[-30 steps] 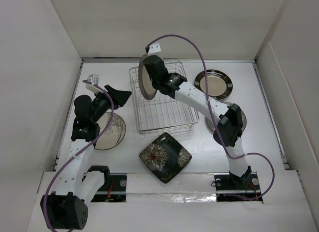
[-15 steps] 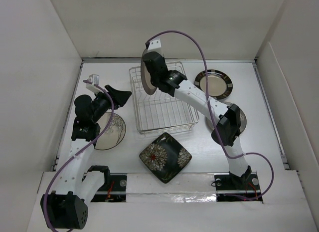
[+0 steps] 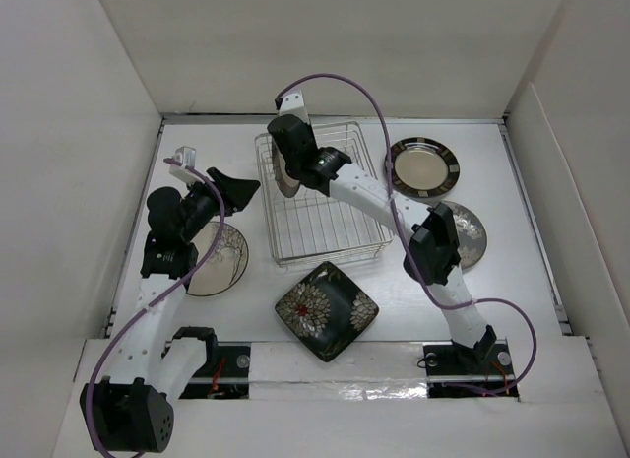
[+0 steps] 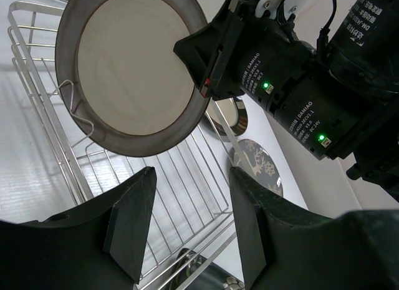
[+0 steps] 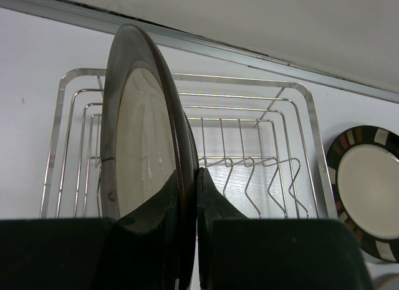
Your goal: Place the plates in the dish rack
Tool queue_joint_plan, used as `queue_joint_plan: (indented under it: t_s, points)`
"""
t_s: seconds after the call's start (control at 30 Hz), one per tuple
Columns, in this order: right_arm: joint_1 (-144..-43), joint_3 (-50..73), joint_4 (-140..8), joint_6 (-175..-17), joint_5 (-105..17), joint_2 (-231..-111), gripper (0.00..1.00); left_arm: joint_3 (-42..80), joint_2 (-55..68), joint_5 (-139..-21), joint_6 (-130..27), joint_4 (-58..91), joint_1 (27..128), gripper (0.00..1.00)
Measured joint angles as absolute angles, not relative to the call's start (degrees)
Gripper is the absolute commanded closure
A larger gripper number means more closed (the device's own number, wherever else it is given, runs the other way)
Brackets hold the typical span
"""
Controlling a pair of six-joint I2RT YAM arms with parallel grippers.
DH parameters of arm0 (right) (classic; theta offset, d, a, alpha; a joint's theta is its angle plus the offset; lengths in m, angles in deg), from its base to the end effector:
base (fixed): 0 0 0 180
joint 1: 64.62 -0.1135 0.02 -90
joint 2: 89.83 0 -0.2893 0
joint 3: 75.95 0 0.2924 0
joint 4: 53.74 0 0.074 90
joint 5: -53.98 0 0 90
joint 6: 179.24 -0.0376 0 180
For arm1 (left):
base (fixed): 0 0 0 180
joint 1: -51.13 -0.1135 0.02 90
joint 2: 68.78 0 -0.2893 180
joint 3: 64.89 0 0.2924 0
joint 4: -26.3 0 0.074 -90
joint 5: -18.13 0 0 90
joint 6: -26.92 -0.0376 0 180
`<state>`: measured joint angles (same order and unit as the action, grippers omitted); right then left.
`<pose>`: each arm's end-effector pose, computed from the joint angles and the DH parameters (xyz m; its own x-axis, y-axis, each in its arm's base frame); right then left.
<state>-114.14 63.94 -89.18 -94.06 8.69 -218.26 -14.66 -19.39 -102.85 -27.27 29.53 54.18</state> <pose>0.3956 0.4228 0.3573 -0.2733 -0.2282 -0.9345 -0.1007 0.9729 -0.2081 0.2287 -0.0316 0.3450 -0.2692 -0.4880 -0.8303 0.4943 0.6699 -0.5540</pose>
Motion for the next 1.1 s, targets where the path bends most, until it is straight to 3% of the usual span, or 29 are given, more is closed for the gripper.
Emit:
queue_joint_plan:
  t_s: [0.1,0.33,0.73,0.97,1.1]
  points:
    - [-114.25,63.94,-89.13,-94.11,8.96,-218.26,0.99,-14.66,-19.39,-102.80,-27.27,29.53,54.18,0.53]
    - [-116.08,62.37,-86.12,-94.09,10.33,-218.34,0.70,-14.66,-19.39,-102.41,-27.27,29.51,54.18,0.53]
    - [-119.80,61.49,-77.86,-95.86,8.12,-218.52,0.64,-14.66,-19.41,-100.55,-27.66,28.59,54.18,0.53]
    - [-118.82,55.85,-76.17,-99.46,3.14,-215.76,0.45,-14.66,-19.46,-98.30,-28.01,27.85,53.06,0.55]
    - [-117.85,44.84,-73.57,-101.45,-3.55,-207.79,0.37,-14.66,-19.55,-94.65,-28.15,26.78,52.50,0.67]
